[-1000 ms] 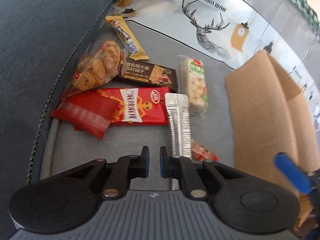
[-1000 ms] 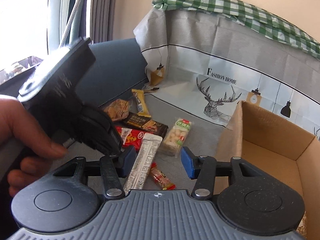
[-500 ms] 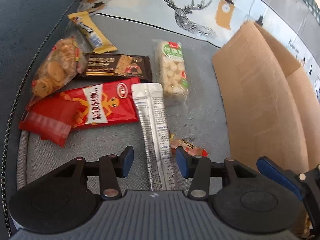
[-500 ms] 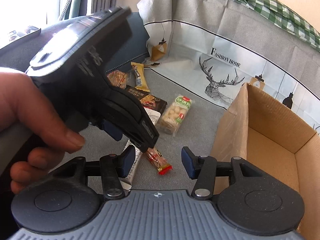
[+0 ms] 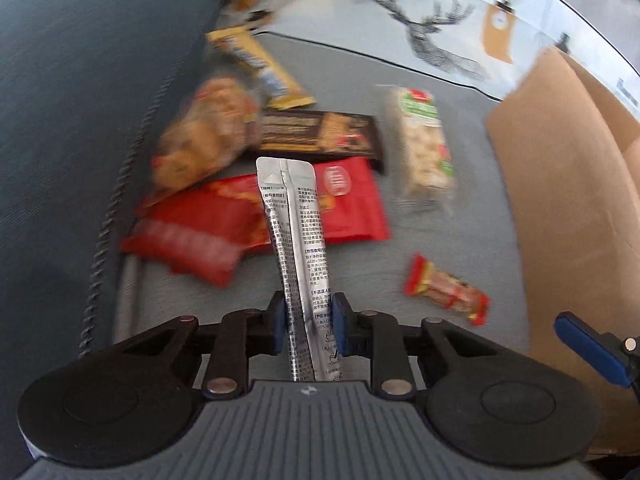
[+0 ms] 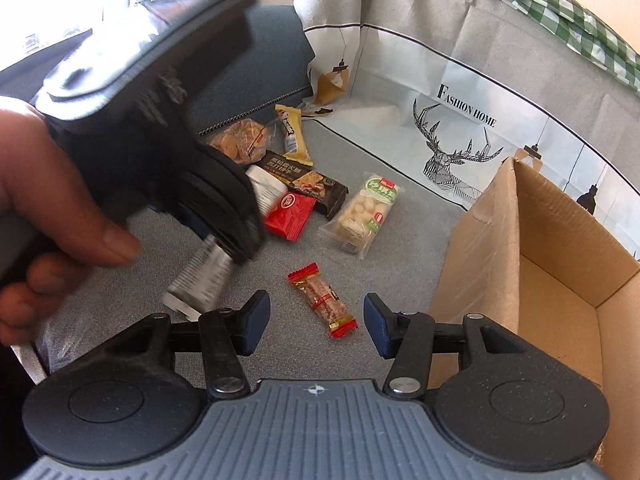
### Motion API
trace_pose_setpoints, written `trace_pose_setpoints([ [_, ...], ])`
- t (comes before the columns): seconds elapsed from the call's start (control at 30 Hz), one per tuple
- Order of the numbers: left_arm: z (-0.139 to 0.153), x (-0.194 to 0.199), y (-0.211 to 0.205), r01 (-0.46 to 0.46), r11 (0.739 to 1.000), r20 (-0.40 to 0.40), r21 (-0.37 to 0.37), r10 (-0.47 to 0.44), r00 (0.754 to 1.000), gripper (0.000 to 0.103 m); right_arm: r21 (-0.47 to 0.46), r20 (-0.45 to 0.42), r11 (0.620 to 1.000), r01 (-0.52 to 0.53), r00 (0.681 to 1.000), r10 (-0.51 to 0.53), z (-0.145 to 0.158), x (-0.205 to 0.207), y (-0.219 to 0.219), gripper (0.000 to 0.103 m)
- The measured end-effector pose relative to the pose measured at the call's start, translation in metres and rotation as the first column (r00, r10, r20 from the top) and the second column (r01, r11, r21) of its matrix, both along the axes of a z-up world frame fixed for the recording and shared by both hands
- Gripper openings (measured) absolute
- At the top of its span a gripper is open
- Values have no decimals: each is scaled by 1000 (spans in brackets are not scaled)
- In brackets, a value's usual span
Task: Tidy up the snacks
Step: 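Lift the silver sachet with the left tool while the right tool reaches the small red candy, then grasp the small red-wrapped candy with the right tool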
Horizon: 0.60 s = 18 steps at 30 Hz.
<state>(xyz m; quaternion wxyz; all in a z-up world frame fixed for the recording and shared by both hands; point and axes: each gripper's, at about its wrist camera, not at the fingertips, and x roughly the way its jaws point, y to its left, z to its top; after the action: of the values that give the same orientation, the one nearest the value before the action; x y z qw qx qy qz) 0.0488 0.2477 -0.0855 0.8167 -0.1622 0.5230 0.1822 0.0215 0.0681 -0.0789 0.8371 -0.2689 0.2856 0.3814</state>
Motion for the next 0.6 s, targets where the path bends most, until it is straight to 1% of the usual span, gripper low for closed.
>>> trace_pose_setpoints([
  [0.1, 0, -4, 10, -36, 999, -7, -8, 36, 999, 26, -23, 7, 1000, 0, 1000, 0, -6, 0, 8, 54],
  [0.23, 1, -5, 13, -45, 999, -11, -14, 45, 999, 27, -43, 9, 999, 13, 1000, -12, -16, 3, 21, 55],
  [0.3, 1, -6, 14, -50, 999, -14, -14, 50, 999, 27, -42, 15, 999, 28, 999, -28, -19, 8, 28, 60],
  [0.37, 1, -6, 14, -53, 999, -15, -15, 52, 999, 28, -39, 21, 998, 53, 998, -52, -22, 14, 33, 69],
  [0.5, 0, -4, 14, -54, 998, -16, -14, 54, 998, 31, -35, 0, 995, 94, 996, -94, -29, 33, 41, 72],
  [0.6, -2, -3, 13, -51, 999, -15, -13, 50, 999, 32, -29, -42, 992, 127, 991, -128, -35, 48, 46, 73],
])
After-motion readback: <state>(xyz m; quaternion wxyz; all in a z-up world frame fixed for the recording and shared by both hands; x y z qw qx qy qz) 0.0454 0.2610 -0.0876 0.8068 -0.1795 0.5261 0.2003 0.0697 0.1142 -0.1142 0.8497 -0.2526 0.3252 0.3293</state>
